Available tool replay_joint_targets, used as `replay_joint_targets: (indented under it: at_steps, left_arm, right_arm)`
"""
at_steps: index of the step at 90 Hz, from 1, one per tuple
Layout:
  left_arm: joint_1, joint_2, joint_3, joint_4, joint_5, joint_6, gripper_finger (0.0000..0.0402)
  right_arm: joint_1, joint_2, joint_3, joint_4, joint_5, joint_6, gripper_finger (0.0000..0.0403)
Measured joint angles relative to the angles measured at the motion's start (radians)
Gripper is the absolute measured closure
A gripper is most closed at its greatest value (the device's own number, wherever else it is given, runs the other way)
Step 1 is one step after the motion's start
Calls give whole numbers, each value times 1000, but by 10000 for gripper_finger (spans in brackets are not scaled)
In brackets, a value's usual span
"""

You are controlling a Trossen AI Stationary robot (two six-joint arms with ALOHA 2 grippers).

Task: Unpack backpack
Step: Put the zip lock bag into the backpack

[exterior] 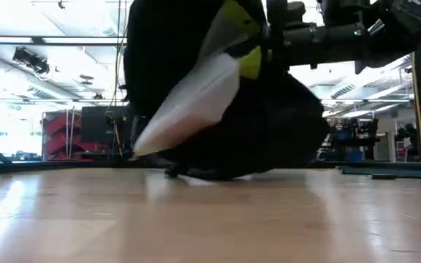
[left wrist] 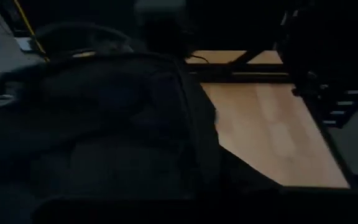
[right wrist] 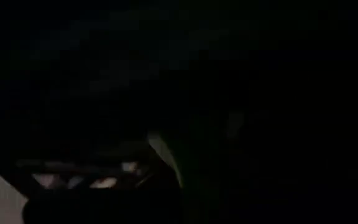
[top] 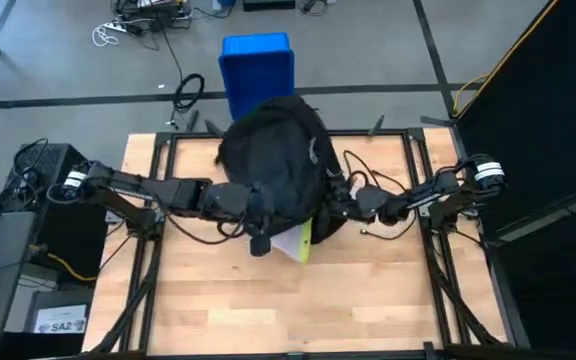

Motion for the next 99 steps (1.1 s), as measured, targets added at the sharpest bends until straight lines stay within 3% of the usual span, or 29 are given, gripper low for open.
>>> replay_joint_targets:
  at_steps: [21, 44, 56, 68, 83, 99]
  left_arm:
    - [-29, -2, 4, 38, 25, -10, 402]
    - [-61, -2, 95, 34, 94, -32, 402]
    - [-85, -2, 149, 1, 128, -40, 402]
    - [-141, -1, 151, 105, 219, -110, 402]
    - [-224, -2, 155, 163, 211, -114, 402]
    - [-259, 12, 154, 147, 175, -111, 402]
  right_arm:
    - [0, 1, 0, 201, 27, -85, 396]
    - [92, 1, 4, 327, 27, -112, 396]
    - [159, 0, 37, 326, 34, -146, 396]
    - [248, 0, 94, 324, 26, -213, 396]
    - [357, 0, 207, 293, 20, -366, 397]
    - [381, -2, 316, 20, 184, -545, 397]
